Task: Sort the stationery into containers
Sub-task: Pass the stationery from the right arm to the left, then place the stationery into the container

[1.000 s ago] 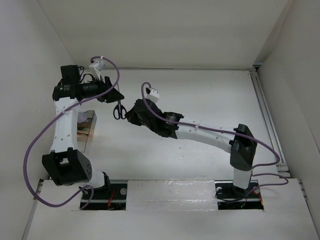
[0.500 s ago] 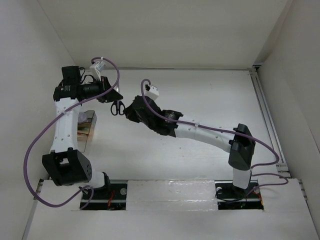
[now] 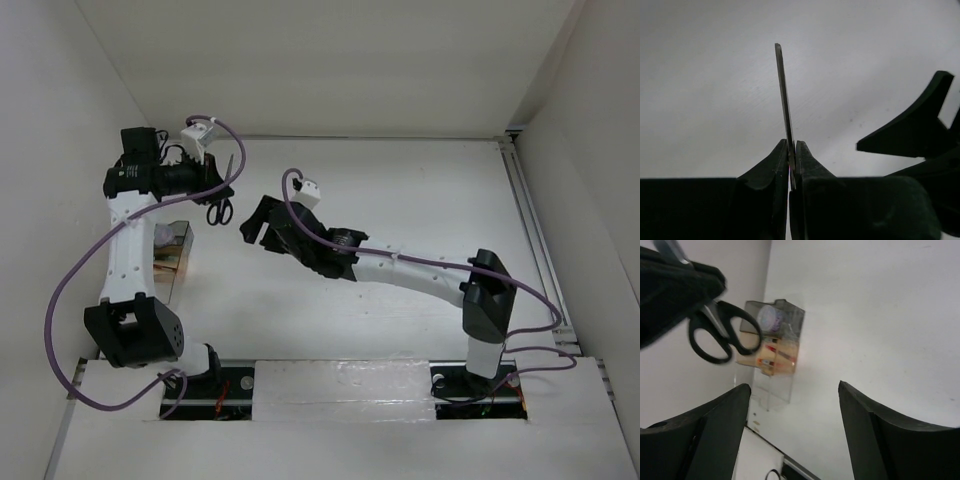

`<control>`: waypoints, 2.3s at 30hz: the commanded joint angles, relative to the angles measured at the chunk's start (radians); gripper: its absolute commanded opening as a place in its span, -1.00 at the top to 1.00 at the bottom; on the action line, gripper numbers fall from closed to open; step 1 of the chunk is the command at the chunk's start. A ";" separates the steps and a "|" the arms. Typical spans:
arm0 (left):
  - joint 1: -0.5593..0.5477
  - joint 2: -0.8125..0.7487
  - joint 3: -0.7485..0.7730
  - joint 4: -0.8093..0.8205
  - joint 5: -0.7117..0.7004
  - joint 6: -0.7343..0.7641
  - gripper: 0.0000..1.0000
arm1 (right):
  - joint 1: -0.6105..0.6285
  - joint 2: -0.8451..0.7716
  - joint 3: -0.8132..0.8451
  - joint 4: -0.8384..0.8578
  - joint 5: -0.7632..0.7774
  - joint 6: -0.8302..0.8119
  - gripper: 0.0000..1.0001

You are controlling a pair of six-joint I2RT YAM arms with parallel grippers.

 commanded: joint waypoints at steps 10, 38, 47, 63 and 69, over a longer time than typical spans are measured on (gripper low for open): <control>0.052 -0.019 -0.079 -0.268 -0.339 0.986 1.00 | 0.010 -0.300 -0.370 0.048 0.118 -0.071 -0.58; 0.465 -0.109 -0.372 -0.348 -0.630 1.762 1.00 | 0.001 -0.317 -0.481 -0.078 0.138 -0.032 -0.58; 0.600 -0.080 -0.406 -0.348 -0.650 1.931 1.00 | 0.019 -0.307 -0.481 -0.159 0.160 0.054 -0.58; 0.664 -0.008 -0.361 -0.348 -0.639 2.083 1.00 | 0.047 -0.235 -0.399 -0.266 0.210 0.149 -0.58; 0.644 -0.008 -0.341 -0.348 -0.659 2.092 1.00 | 0.047 -0.186 -0.367 -0.266 0.210 0.149 -0.58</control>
